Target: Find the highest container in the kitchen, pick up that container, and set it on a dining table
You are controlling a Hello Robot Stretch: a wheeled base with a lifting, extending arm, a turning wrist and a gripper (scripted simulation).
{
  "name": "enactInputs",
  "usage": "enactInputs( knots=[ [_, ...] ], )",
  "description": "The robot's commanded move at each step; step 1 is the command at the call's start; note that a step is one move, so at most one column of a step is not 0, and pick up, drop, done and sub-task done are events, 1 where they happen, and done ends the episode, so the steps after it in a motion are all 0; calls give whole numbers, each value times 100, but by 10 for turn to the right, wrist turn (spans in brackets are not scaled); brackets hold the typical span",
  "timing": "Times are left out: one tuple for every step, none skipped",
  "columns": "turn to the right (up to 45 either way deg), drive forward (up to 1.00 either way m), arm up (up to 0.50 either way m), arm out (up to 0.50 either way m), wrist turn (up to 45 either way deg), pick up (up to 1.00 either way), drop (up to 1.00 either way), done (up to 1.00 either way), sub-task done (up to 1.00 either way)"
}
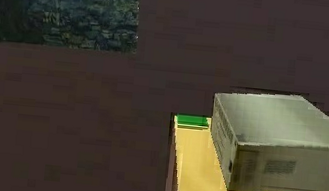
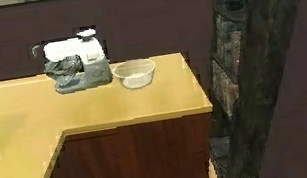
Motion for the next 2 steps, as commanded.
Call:
enactInputs(
  knots=[
    [450,0,0,0,0,0,0,0,0],
    [450,0,0,0,0,0,0,0,0]
  ],
)
